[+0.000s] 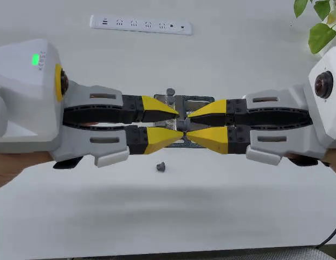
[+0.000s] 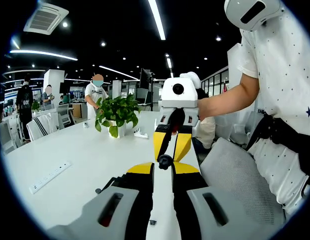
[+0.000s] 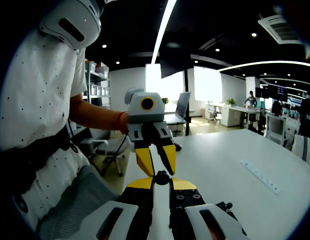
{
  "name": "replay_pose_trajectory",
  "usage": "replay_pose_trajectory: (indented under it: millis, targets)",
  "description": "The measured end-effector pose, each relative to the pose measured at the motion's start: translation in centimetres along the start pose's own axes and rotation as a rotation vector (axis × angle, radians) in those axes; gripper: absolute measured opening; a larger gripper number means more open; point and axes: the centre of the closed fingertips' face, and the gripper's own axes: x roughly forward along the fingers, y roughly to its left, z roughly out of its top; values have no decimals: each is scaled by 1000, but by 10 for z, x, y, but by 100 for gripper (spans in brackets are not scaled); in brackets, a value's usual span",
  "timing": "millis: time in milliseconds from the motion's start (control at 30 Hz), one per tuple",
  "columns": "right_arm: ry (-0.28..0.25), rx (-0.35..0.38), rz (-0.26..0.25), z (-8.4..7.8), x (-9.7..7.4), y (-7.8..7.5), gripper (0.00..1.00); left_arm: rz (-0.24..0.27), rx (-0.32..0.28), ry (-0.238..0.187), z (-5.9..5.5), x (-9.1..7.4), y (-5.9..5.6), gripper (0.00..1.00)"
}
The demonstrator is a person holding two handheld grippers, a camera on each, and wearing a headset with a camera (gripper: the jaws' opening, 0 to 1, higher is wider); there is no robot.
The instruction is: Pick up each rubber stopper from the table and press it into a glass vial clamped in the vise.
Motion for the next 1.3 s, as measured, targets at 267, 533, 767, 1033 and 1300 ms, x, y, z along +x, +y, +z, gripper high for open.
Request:
replay_pose_trajectory:
  millis: [267, 533, 767, 1033, 1300]
  targets:
    - [2, 0, 0, 0, -2, -1, 7, -9, 7, 4, 0, 1, -2, 6]
    - [12, 6, 15, 0, -3, 1, 7, -24, -14, -4, 1, 0, -4, 5]
    - [9, 6, 30, 3, -3, 2, 7, -37, -42, -20, 3, -1, -5, 5]
    - [16, -10, 47, 6, -2, 6, 7, -52, -64, -28, 4, -3, -7, 5]
    - [21, -19, 54, 10, 1, 8, 6, -59, -70, -37, 6, -4, -7, 5]
